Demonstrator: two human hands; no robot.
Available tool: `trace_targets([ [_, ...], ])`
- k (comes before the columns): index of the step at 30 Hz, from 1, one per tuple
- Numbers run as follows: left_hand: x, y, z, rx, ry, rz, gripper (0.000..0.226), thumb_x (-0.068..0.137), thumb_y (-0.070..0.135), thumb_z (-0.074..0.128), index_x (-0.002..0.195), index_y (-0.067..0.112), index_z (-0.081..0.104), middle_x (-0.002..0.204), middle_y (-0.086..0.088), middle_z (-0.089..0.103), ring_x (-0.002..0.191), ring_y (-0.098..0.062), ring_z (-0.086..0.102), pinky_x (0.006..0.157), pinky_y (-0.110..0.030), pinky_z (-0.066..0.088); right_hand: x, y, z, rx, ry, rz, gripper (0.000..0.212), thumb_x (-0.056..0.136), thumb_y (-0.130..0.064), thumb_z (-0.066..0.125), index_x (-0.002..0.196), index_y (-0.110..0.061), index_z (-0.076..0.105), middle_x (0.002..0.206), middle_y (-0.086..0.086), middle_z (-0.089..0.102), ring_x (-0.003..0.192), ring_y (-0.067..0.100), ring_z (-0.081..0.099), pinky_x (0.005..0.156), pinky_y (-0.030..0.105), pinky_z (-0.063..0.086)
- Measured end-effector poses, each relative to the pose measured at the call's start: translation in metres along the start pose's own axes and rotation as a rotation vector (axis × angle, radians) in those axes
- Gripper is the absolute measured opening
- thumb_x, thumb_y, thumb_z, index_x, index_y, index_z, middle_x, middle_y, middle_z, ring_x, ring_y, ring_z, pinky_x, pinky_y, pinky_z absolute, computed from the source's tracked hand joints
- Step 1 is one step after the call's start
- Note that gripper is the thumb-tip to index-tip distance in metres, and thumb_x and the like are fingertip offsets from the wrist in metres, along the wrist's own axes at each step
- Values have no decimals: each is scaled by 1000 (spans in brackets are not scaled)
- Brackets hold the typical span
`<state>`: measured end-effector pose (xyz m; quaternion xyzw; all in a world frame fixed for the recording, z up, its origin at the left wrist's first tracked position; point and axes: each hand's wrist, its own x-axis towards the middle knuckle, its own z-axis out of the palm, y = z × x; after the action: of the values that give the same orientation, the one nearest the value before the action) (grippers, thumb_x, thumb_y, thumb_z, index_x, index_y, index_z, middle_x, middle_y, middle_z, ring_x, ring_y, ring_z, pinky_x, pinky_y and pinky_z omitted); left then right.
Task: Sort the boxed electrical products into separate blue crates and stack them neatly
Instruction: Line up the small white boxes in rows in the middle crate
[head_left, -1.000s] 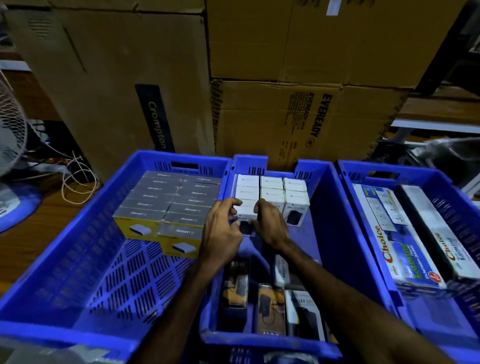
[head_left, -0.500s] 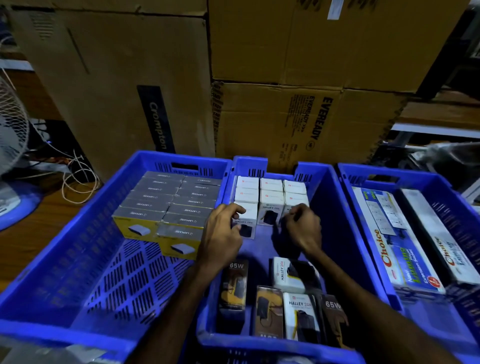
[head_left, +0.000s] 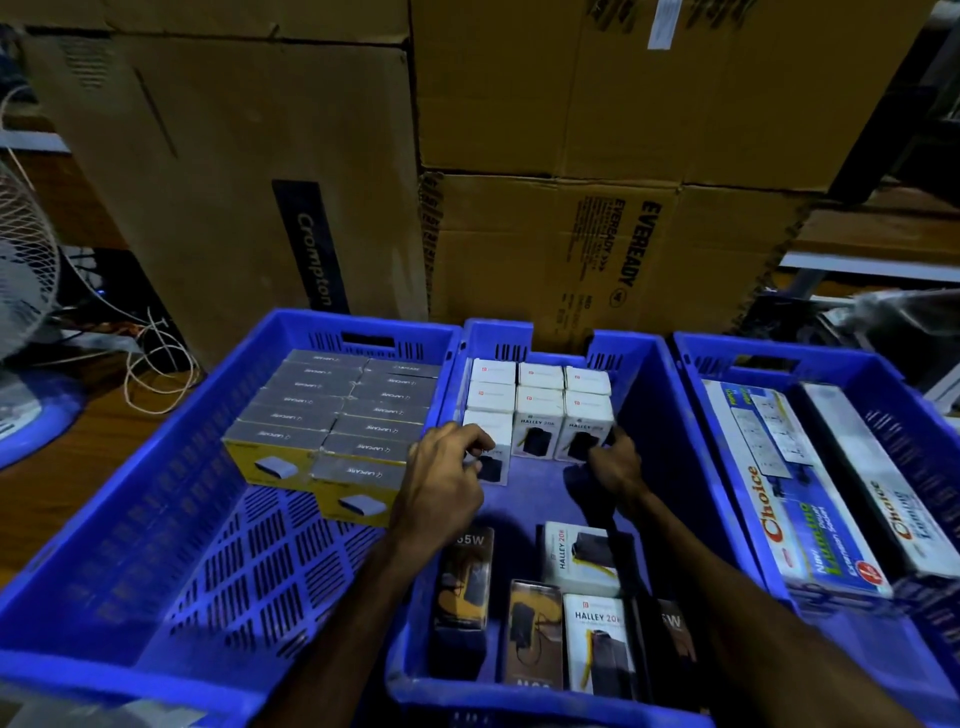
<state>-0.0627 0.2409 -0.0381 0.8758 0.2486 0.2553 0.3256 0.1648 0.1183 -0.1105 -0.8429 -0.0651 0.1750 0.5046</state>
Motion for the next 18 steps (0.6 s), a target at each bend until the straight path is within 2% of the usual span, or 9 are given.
trace_targets([
  [2,1,-1,1,8,-5,2,32,86,-1,66,99,27,68,98,8,65,101,-18,61,92,-46,52,2,5,0,-1,-13,-21,44,86,-10,67,130,-17,64,124,11,72,117,33,66,99,38,52],
  [6,2,-3,3,39,-9,31,32,83,0,67,95,30,66,94,13,63,98,-16,62,89,-48,53,5,7,-3,14,-39,-43,44,87,-5,66,130,-15,64,123,10,71,114,30,66,98,41,54],
  [9,1,-2,3,25,3,34,31,84,-1,68,95,28,68,93,14,62,96,-15,62,91,-49,52,14,8,-7,53,-14,-21,50,88,-2,63,136,-13,59,131,13,68,118,33,65,101,46,54],
  [10,1,-2,3,14,7,34,31,84,-2,68,95,27,68,92,14,62,96,-15,62,91,-49,53,17,7,-9,73,10,-17,52,88,-1,64,138,-10,56,132,14,67,119,34,64,100,44,53],
  [13,1,-4,3,-5,-1,25,30,85,0,68,95,29,68,94,14,63,96,-14,63,91,-48,53,23,-2,-15,116,46,-25,52,89,2,65,140,-5,55,131,17,66,115,32,64,88,33,48],
  [15,1,-5,3,-16,-8,9,30,87,1,68,96,29,68,95,13,65,97,-14,63,89,-47,55,26,-8,-18,90,-10,-40,52,92,3,63,143,-5,52,129,15,66,110,28,63,80,26,48],
  [18,2,-4,2,-14,-8,6,29,87,0,67,95,28,69,95,12,66,96,-15,64,88,-47,55,26,-16,-17,57,-119,-63,48,93,12,56,140,-2,54,122,9,63,98,24,62,52,9,49],
])
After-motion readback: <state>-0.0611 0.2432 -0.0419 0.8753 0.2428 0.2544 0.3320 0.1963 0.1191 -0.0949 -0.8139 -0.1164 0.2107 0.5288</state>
